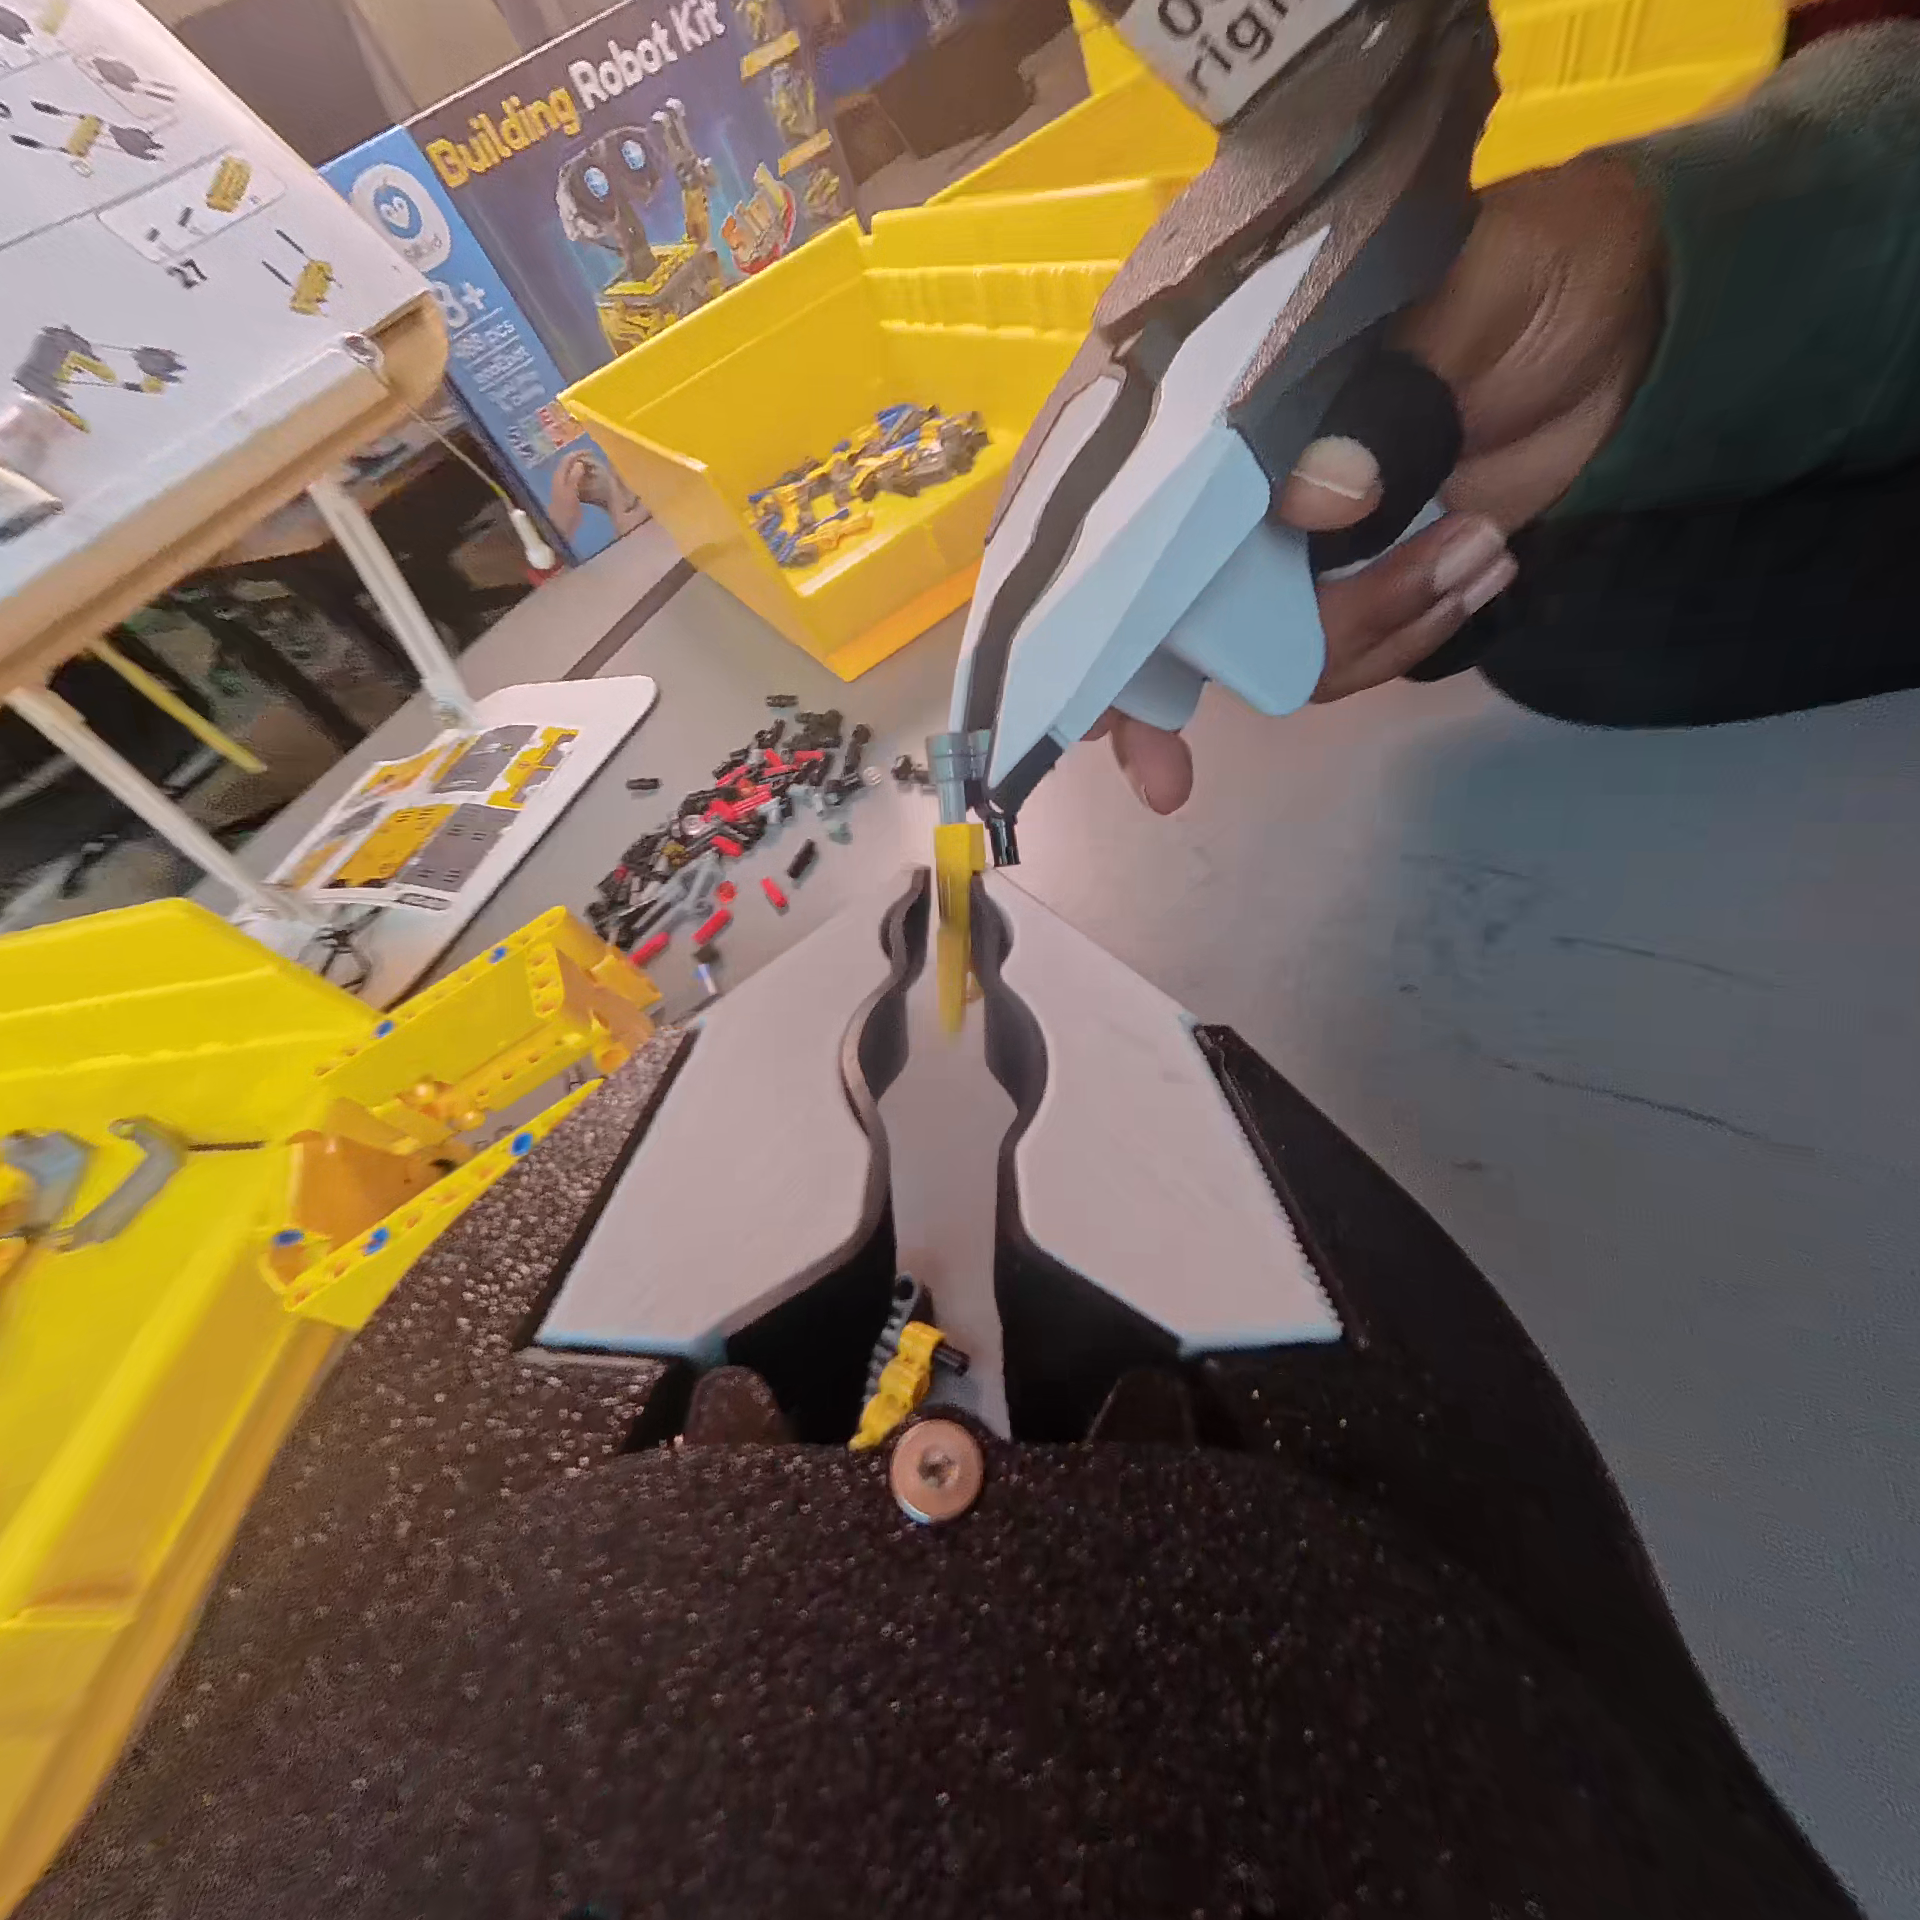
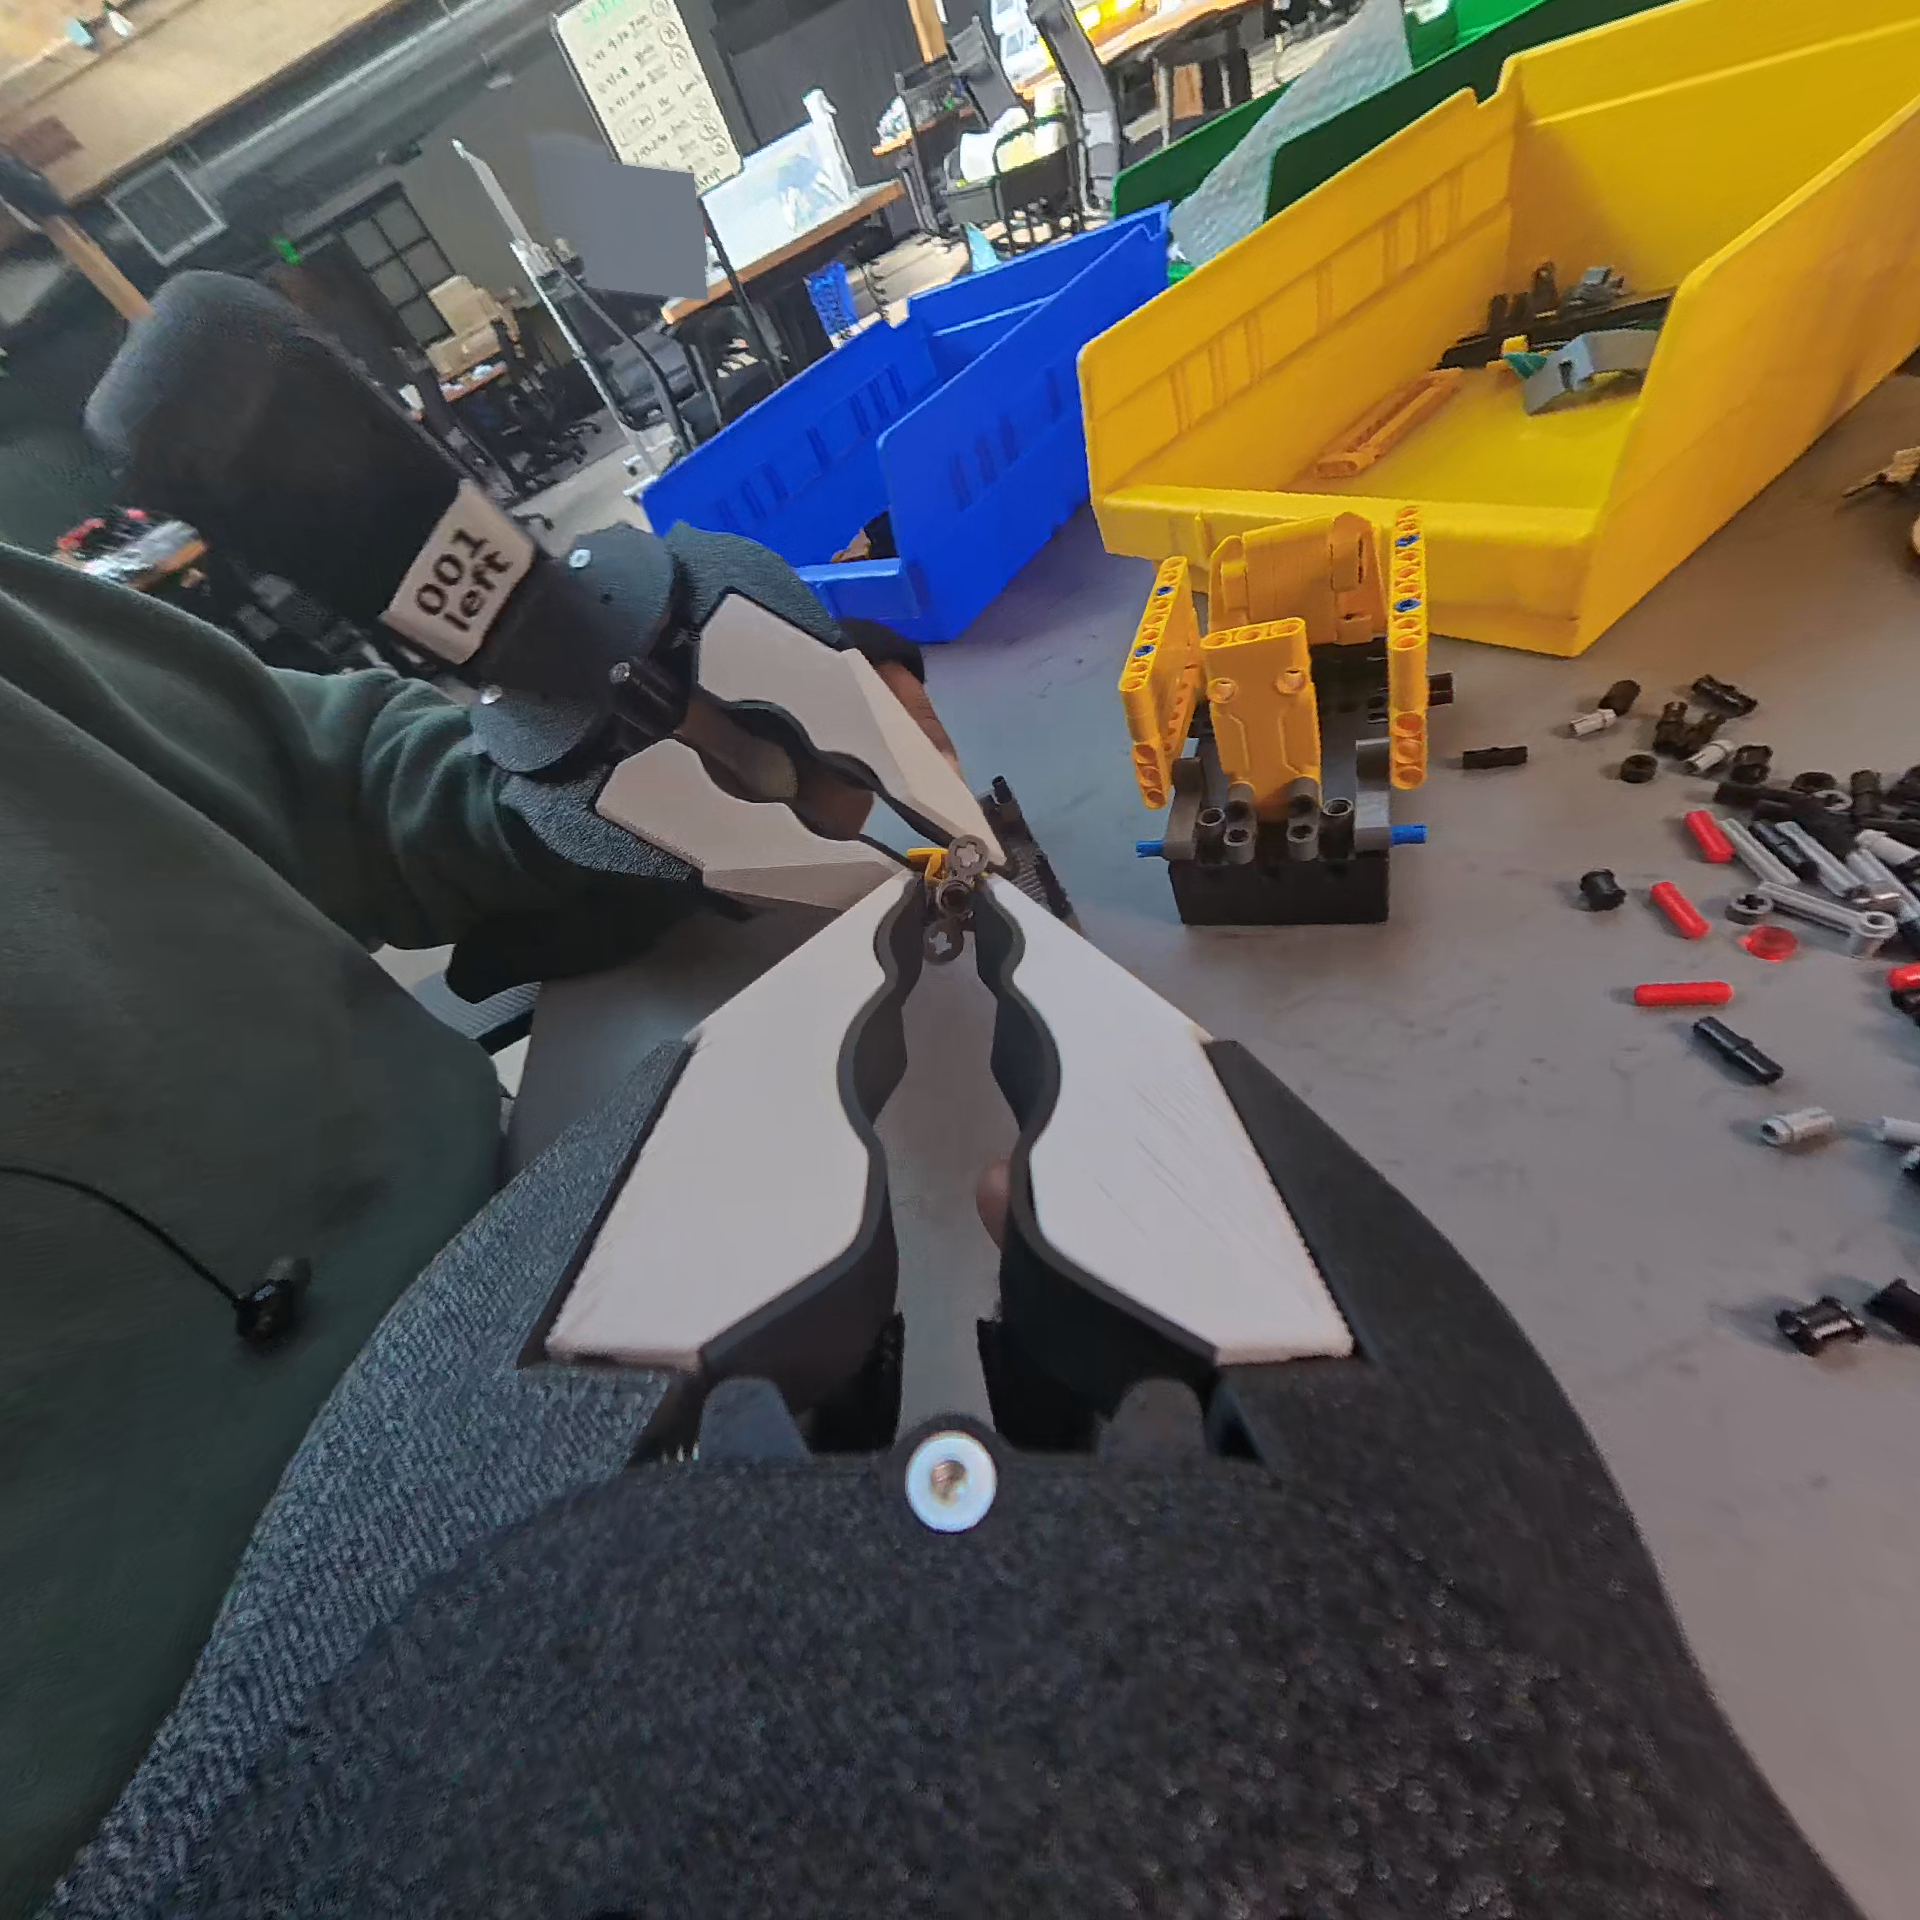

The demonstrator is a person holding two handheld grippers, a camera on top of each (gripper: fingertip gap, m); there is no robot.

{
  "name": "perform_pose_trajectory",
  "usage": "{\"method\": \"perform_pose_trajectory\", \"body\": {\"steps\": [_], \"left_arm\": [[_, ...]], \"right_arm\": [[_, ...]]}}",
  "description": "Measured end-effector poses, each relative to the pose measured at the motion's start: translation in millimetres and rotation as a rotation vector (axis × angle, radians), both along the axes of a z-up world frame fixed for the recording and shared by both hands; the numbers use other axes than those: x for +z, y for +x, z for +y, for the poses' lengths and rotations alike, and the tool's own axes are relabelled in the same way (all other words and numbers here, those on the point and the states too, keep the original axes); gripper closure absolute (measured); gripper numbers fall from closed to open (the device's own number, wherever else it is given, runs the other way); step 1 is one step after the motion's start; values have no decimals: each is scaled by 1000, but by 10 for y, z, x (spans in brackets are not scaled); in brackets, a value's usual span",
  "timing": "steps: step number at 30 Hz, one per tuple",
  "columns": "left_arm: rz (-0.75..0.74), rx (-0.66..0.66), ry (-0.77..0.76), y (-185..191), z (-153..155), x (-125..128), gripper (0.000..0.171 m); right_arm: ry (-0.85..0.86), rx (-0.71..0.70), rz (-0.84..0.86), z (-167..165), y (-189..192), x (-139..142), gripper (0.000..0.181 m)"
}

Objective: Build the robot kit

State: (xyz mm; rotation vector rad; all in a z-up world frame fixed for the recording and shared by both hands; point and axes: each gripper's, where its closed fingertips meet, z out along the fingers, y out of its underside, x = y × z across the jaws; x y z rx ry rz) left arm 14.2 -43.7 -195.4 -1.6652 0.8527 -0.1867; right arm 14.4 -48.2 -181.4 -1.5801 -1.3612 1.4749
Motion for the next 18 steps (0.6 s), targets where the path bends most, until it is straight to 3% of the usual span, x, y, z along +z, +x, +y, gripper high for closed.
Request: {"method": "perform_pose_trajectory", "body": {"steps": [2,5,6,7,13,18], "left_arm": [[-144,-62,-89,31,-44,50,155],[-315,-178,-226,98,-148,77,155],[-359,-235,-276,138,-209,80,142],[-396,-230,-312,122,-198,80,142],[-342,-236,-254,147,-217,94,154],[-556,-398,-412,197,-381,245,146]], "right_arm": [[-10,59,30,-64,39,66,172],[27,112,60,-148,70,120,171],[49,111,76,-145,78,145,175],[50,118,85,-148,92,168,175],[65,101,84,-123,100,180,175],[164,187,184,-232,212,329,175]]}}
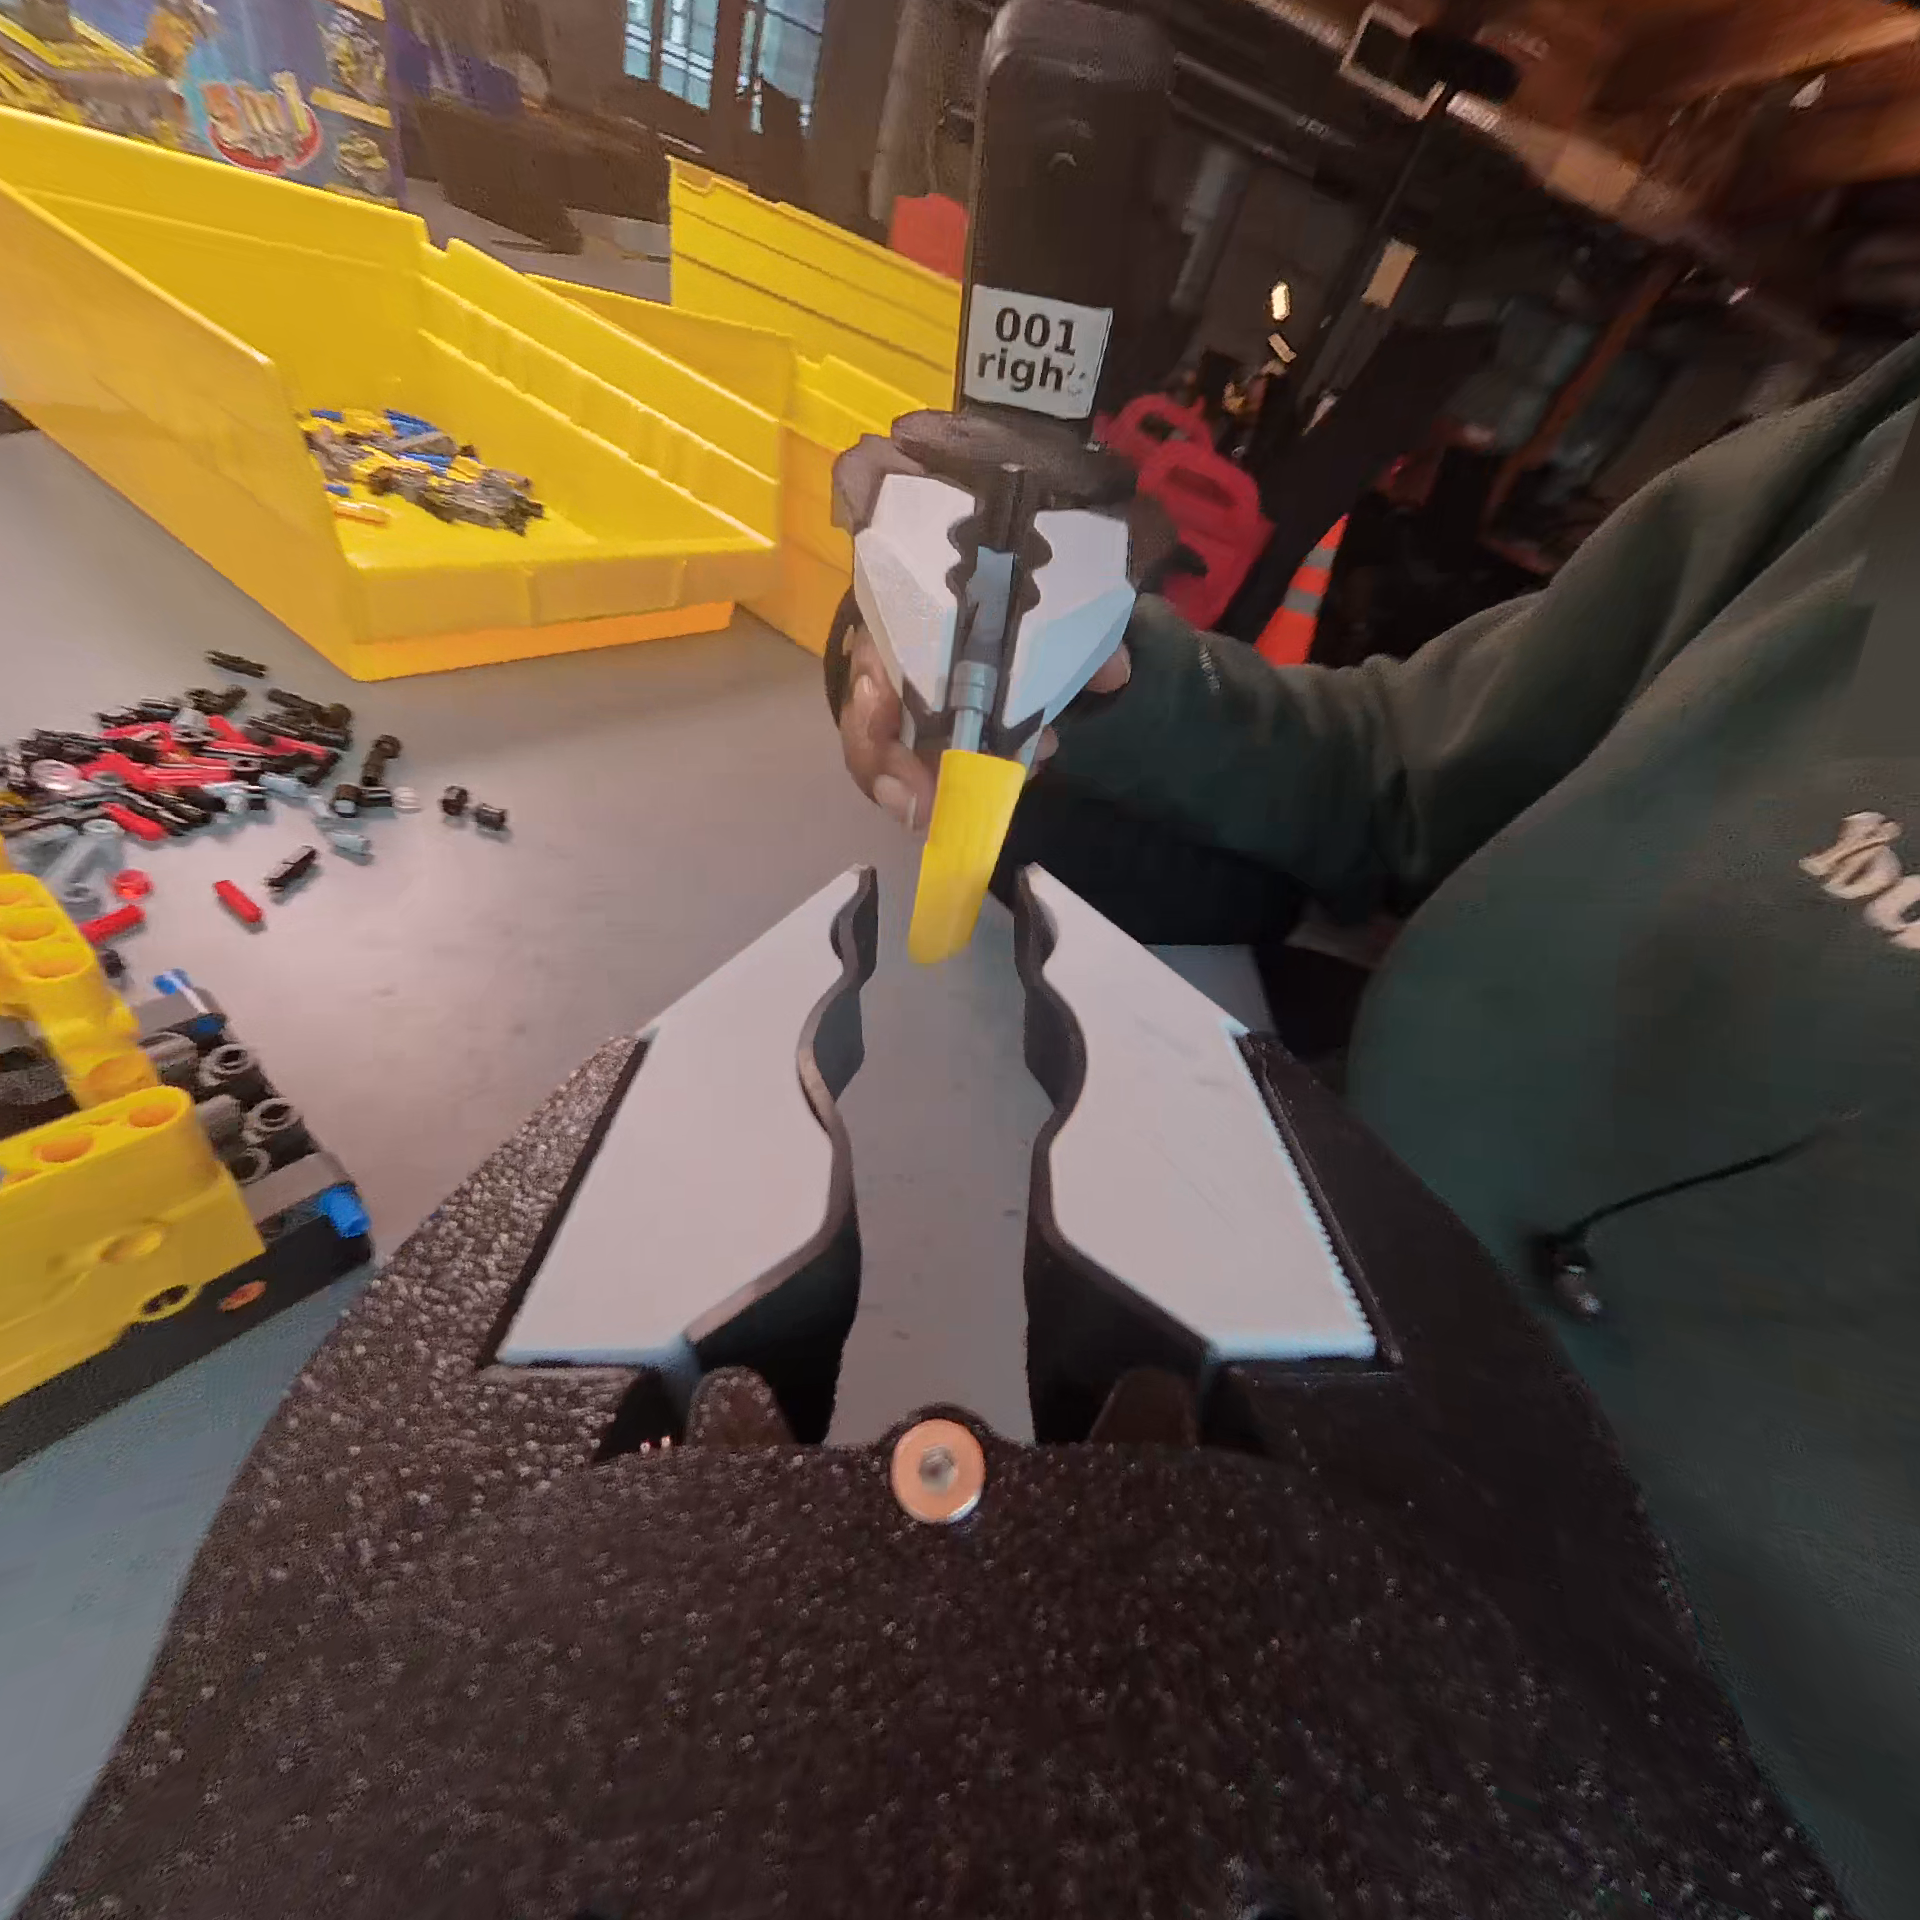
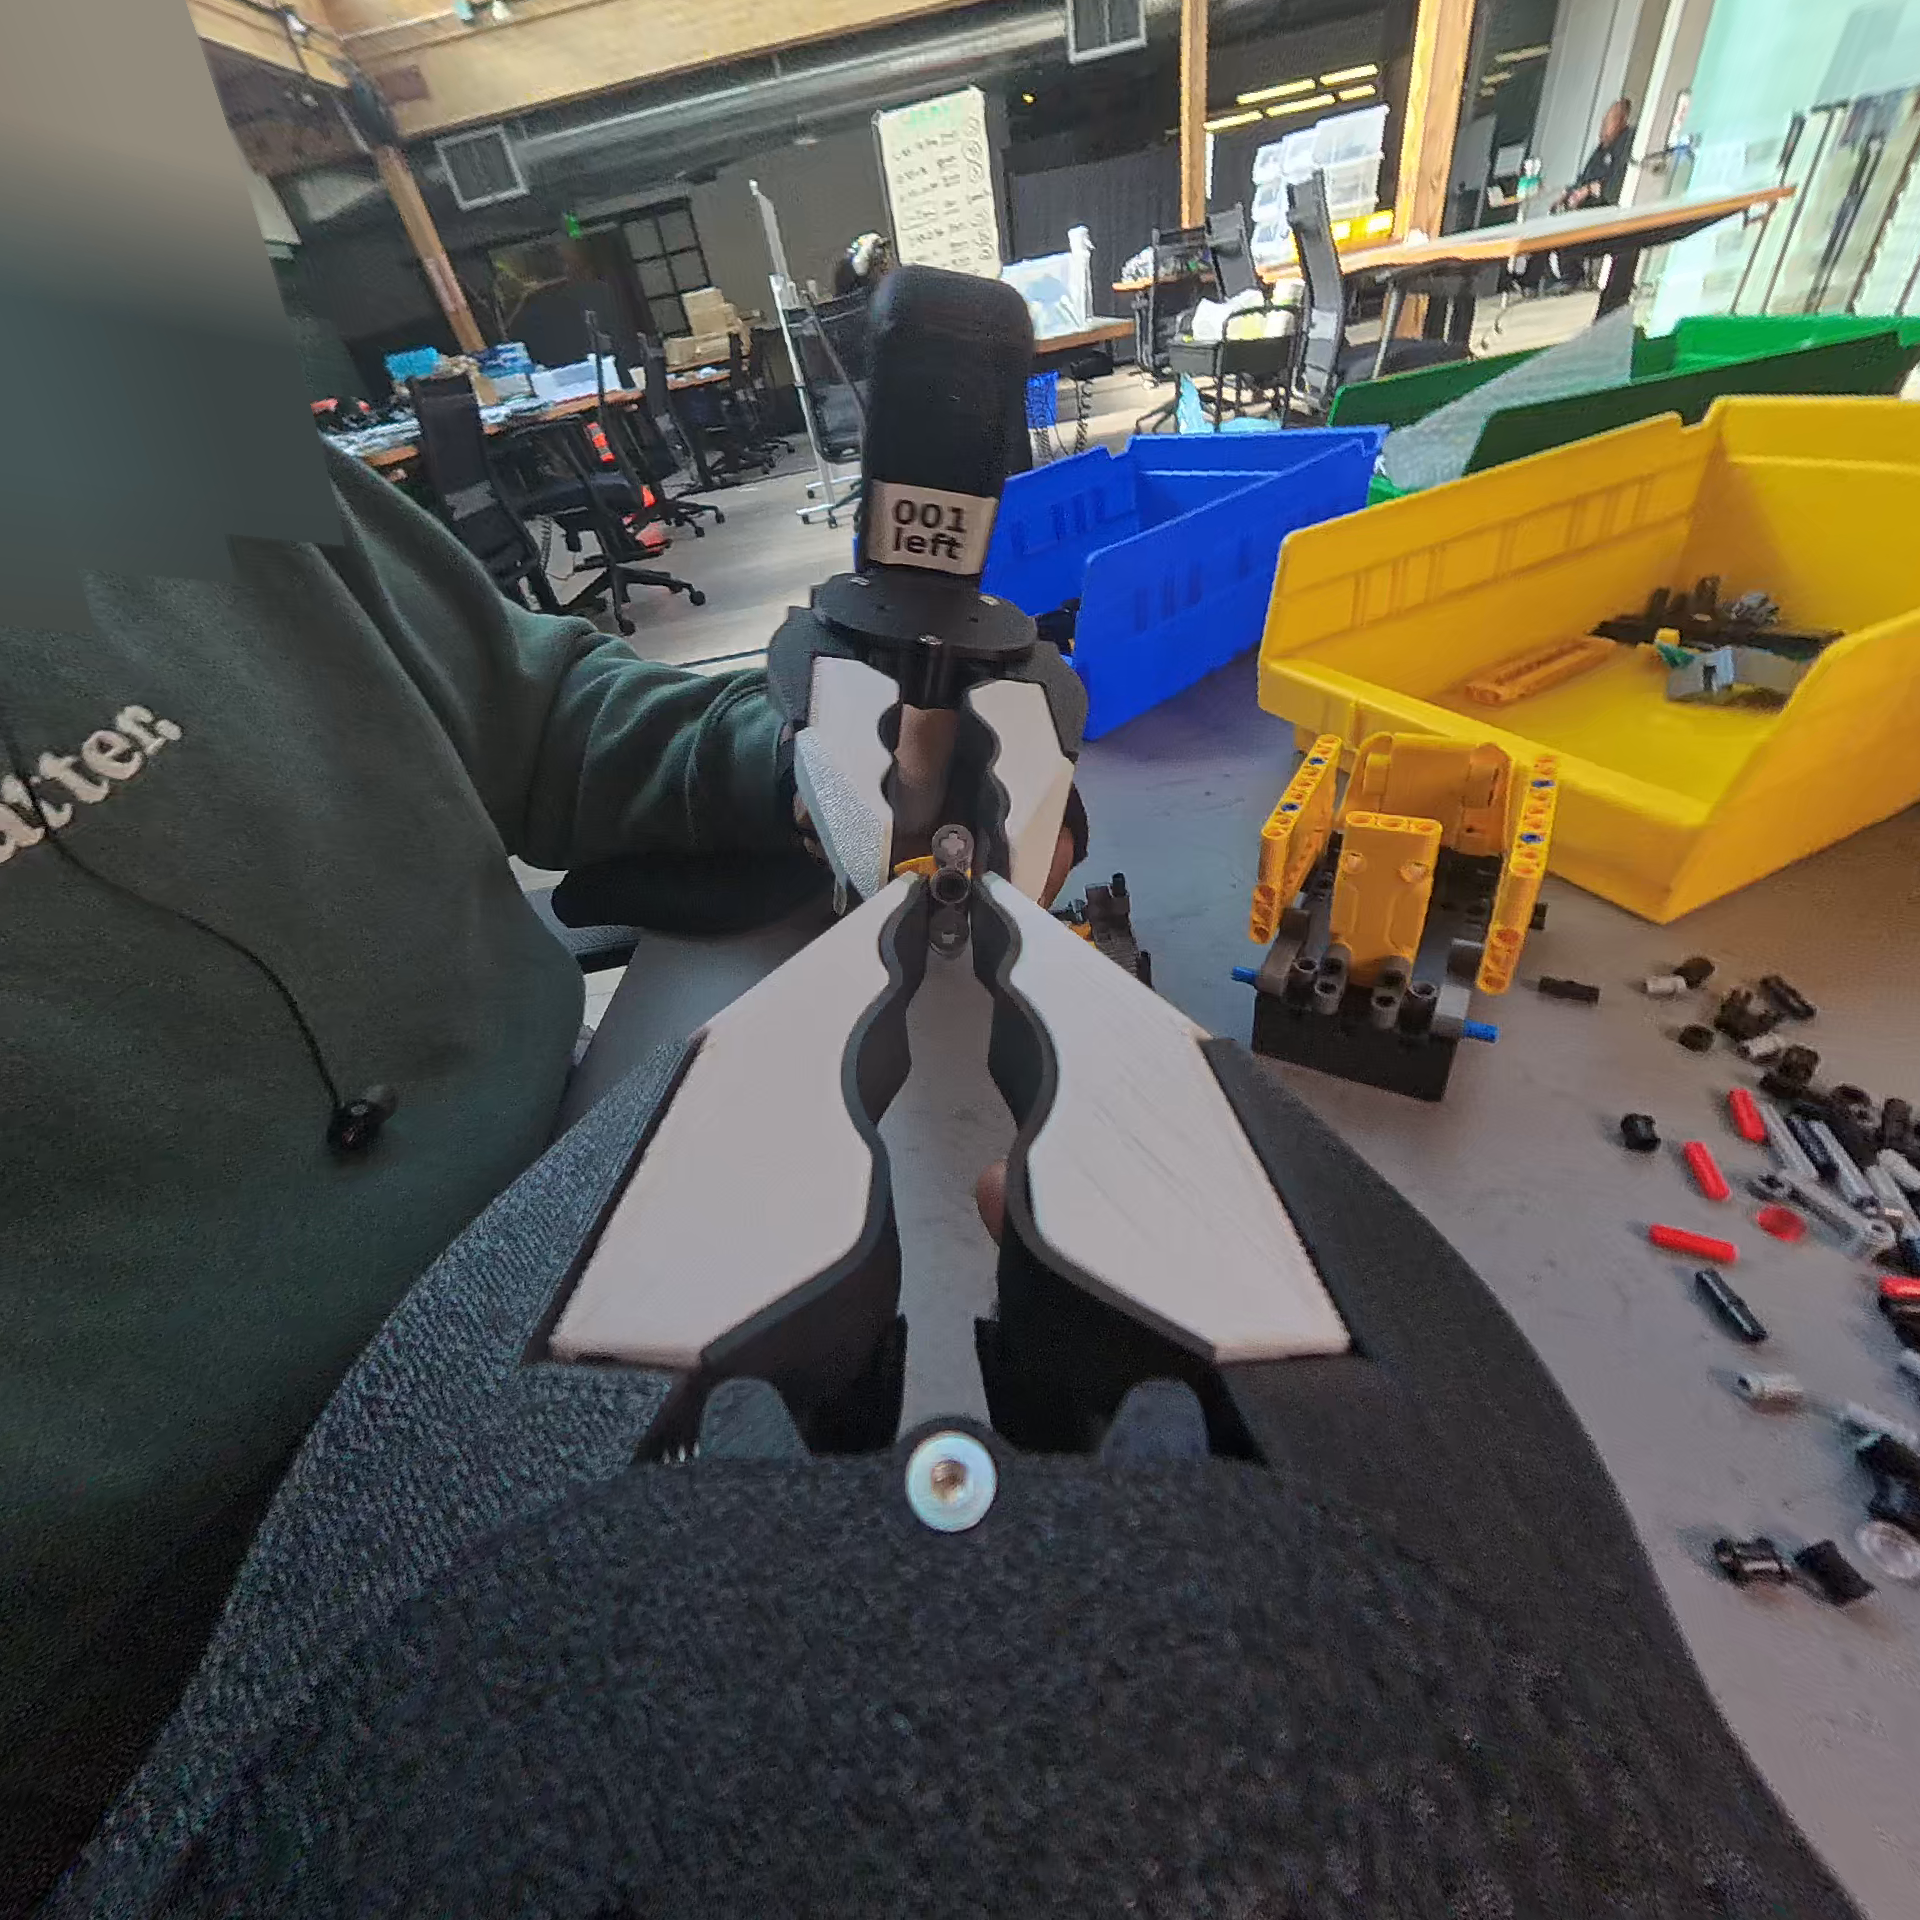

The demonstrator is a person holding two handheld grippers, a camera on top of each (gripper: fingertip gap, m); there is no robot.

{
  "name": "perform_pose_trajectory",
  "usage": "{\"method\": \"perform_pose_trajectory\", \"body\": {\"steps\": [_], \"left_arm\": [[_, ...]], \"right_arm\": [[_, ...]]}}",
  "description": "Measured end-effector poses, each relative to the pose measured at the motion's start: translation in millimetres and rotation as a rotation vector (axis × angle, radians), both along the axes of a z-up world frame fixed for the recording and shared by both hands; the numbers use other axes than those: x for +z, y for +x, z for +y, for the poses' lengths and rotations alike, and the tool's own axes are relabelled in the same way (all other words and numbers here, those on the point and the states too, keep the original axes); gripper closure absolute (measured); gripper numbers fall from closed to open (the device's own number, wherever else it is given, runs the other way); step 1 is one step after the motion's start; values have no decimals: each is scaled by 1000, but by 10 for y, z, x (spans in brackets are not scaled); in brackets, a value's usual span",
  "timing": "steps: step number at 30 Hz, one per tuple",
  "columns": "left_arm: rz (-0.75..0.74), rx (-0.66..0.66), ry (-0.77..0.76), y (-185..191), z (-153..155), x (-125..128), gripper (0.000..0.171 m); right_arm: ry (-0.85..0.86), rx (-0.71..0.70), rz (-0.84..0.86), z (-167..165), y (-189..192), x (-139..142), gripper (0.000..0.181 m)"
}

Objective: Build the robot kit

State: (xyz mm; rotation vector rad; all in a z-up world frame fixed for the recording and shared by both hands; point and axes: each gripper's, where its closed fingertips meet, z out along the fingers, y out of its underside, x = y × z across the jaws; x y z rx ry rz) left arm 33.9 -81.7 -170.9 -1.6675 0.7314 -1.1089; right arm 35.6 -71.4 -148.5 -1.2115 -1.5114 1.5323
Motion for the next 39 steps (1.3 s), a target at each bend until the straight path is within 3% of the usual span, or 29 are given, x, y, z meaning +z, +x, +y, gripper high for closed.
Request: {"method": "perform_pose_trajectory", "body": {"steps": [5,10,20,27,32,34,37,39], "left_arm": [[-234,-157,-216,39,-126,137,148],[-392,-233,-365,45,-149,220,158],[-377,-240,-411,-20,-139,168,164],[-422,-199,-427,-74,-64,181,164],[-418,-204,-443,-85,-64,164,155],[-385,-200,-451,-61,-65,104,143],[-416,-233,-431,-52,-113,184,163],[-393,-256,-418,-26,-162,184,165]], "right_arm": [[94,43,75,-119,65,91,175],[141,48,109,-162,73,111,175],[379,14,44,-174,54,-89,174],[569,-60,104,-136,8,-78,175],[673,-81,136,-141,-9,-89,175],[672,-86,170,-153,-2,-32,175],[690,-83,161,-159,-5,-55,175],[691,-75,155,-175,-11,-76,175]]}}
